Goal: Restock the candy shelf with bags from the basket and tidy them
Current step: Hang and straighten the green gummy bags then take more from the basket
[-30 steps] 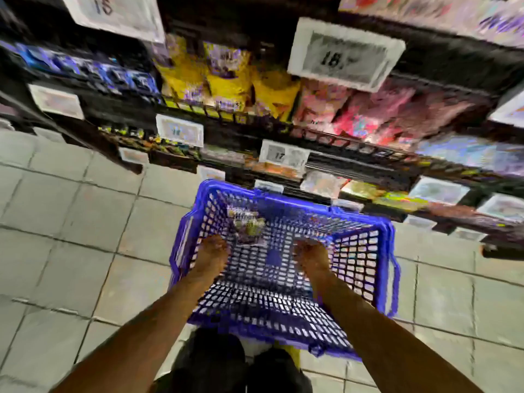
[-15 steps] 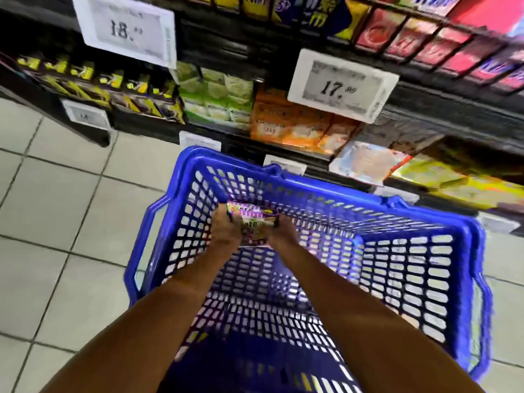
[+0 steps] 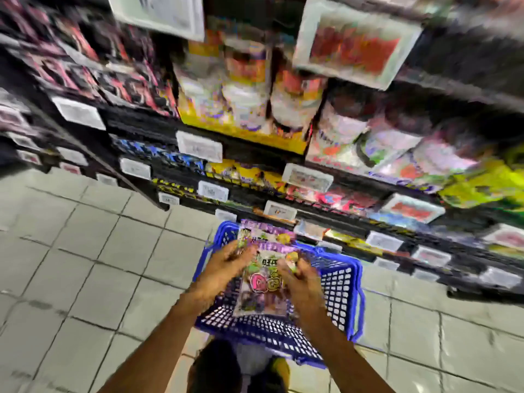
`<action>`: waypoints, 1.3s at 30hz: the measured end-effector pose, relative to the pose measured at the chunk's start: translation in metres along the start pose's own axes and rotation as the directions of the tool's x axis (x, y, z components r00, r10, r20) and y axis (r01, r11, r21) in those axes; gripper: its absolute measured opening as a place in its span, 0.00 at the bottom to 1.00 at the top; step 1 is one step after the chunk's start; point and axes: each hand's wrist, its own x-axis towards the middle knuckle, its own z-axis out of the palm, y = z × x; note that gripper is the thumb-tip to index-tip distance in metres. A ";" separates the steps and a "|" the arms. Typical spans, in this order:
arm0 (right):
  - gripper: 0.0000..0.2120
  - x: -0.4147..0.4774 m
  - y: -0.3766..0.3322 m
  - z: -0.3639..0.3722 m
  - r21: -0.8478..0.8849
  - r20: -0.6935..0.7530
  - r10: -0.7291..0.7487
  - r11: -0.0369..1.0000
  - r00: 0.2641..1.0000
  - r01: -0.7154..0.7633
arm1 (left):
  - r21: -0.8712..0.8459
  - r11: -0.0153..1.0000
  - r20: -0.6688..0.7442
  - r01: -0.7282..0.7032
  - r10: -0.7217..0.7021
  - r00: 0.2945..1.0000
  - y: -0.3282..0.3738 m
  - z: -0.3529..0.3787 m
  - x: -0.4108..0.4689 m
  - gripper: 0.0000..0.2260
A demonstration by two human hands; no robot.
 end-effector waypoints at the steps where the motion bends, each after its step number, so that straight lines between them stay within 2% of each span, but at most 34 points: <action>1: 0.05 -0.023 -0.031 -0.003 -0.018 0.011 -0.067 0.998 0.998 0.067 | -0.022 1.000 0.020 0.012 -0.011 1.000 0.033 -0.002 -0.023 0.02; 3: 0.06 -0.071 -0.102 -0.008 -0.066 0.074 -0.196 0.977 0.978 0.201 | -0.018 1.000 0.075 0.001 0.000 0.997 0.099 -0.009 -0.072 0.11; 5: 0.03 -0.111 -0.170 -0.013 -0.045 0.114 -0.308 0.948 0.944 0.315 | 0.019 0.999 0.099 -0.038 0.036 0.994 0.159 -0.016 -0.113 0.28; 8: 0.06 -0.173 -0.268 -0.017 0.007 0.178 -0.460 0.884 0.870 0.467 | -0.033 0.994 -0.014 -0.104 0.103 0.995 0.251 -0.025 -0.176 0.52; 10: 0.10 -0.214 -0.327 -0.017 0.038 0.203 -0.548 0.832 0.811 0.553 | -0.052 0.977 -0.098 -0.206 0.200 0.975 0.313 -0.031 -0.219 0.61; 11: 0.11 -0.233 -0.355 -0.017 0.051 0.213 -0.587 0.805 0.781 0.591 | -0.063 0.962 -0.121 -0.265 0.257 0.959 0.340 -0.034 -0.239 0.62; 12: 0.11 -0.252 -0.385 -0.016 0.064 0.223 -0.630 0.771 0.744 0.633 | -0.089 0.935 -0.132 -0.344 0.331 0.934 0.369 -0.039 -0.258 0.59; 14: 0.04 -0.281 -0.434 -0.013 0.124 0.226 -0.698 0.713 0.680 0.690 | -0.095 0.851 -0.140 -0.517 0.503 0.853 0.419 -0.047 -0.290 0.42; 15: 0.05 -0.298 -0.459 -0.011 0.154 0.219 -0.736 0.674 0.640 0.722 | -0.082 0.802 -0.131 -0.592 0.580 0.804 0.444 -0.049 -0.309 0.34; 17: 0.14 -0.325 -0.498 -0.008 0.192 0.210 -0.795 0.604 0.569 0.773 | -0.103 0.716 -0.132 -0.690 0.678 0.723 0.484 -0.054 -0.336 0.26; 19: 0.15 -0.345 -0.532 -0.004 0.207 0.189 -0.832 0.553 0.521 0.807 | -0.146 0.615 -0.124 -0.775 0.766 0.631 0.518 -0.061 -0.353 0.18; 22: 0.10 -0.366 -0.580 0.009 0.200 0.146 -0.889 0.456 0.434 0.867 | -0.090 0.495 -0.153 -0.864 0.850 0.503 0.563 -0.074 -0.372 0.13; 25: 0.05 -0.379 -0.619 0.028 0.193 0.103 -0.917 0.399 0.386 0.897 | -0.067 0.426 -0.244 -0.902 0.870 0.428 0.596 -0.088 -0.380 0.08; 27: 0.05 -0.383 -0.638 0.045 0.229 0.091 -0.916 0.402 0.391 0.887 | -0.049 0.418 -0.284 -0.907 0.865 0.414 0.614 -0.099 -0.377 0.05; 30: 0.11 -0.386 -0.660 0.072 0.257 0.062 -0.919 0.392 0.390 0.883 | -0.084 0.396 -0.293 -0.914 0.867 0.403 0.638 -0.121 -0.370 0.04; 31: 0.10 -0.386 -0.667 0.081 0.270 0.049 -0.917 0.394 0.396 0.878 | -0.091 0.390 -0.293 -0.916 0.869 0.399 0.646 -0.128 -0.369 0.04; 33: 0.07 -0.384 -0.682 0.098 0.306 0.001 -0.899 0.417 0.438 0.856 | -0.097 0.384 -0.280 -0.918 0.875 0.395 0.660 -0.144 -0.362 0.03; 35: 0.07 -0.381 -0.696 0.113 0.351 -0.060 -0.872 0.438 0.486 0.828 | -0.110 0.404 -0.272 -0.908 0.867 0.418 0.672 -0.159 -0.353 0.06; 39: 0.18 -0.375 -0.721 0.135 0.434 -0.131 -0.811 0.470 0.570 0.769 | -0.139 0.457 -0.234 -0.878 0.847 0.478 0.693 -0.187 -0.334 0.15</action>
